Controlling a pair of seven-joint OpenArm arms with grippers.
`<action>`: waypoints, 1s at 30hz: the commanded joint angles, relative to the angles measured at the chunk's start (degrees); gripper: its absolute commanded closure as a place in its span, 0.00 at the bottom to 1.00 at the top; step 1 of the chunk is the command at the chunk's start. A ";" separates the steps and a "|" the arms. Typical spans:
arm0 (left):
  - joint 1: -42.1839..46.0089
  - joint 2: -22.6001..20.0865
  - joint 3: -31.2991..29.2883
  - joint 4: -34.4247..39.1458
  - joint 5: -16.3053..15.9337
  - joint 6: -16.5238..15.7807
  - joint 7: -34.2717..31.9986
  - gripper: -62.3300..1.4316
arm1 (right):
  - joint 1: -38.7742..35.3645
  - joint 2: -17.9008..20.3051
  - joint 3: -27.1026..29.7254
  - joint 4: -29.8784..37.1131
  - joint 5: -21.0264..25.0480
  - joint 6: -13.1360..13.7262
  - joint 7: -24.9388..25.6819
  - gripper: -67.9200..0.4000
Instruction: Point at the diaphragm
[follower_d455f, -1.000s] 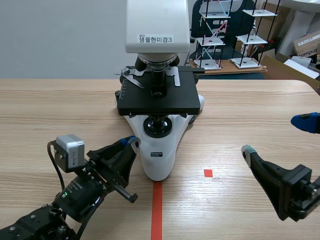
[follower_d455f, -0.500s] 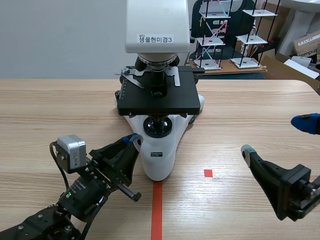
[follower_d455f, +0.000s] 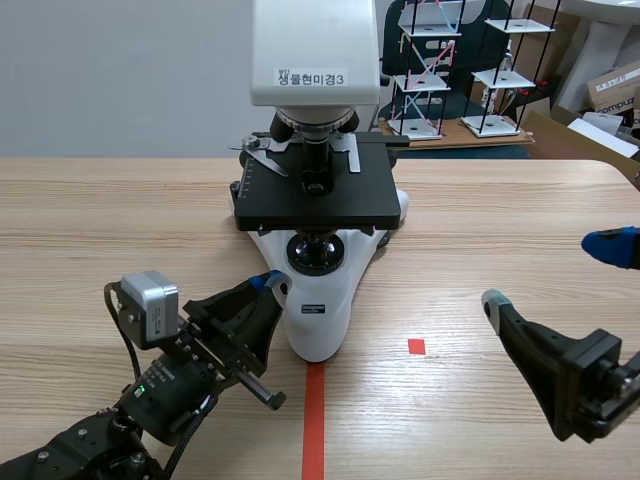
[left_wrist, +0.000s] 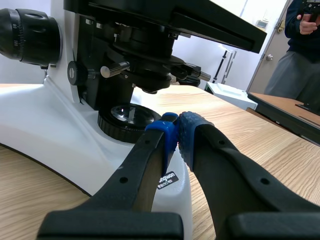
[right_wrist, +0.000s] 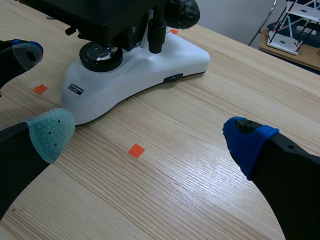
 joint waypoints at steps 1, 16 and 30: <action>-0.33 0.31 0.04 0.81 0.09 0.57 -0.83 0.91 | 0.52 -0.02 0.07 0.59 0.57 -0.15 0.63 0.00; -0.33 0.28 0.04 0.81 0.48 0.98 -0.79 0.91 | 0.52 -0.02 0.07 0.59 0.57 -0.15 0.42 0.00; -0.33 0.26 0.04 0.81 0.46 0.94 0.55 0.91 | 0.52 -0.02 0.07 0.59 0.57 -0.15 0.42 0.00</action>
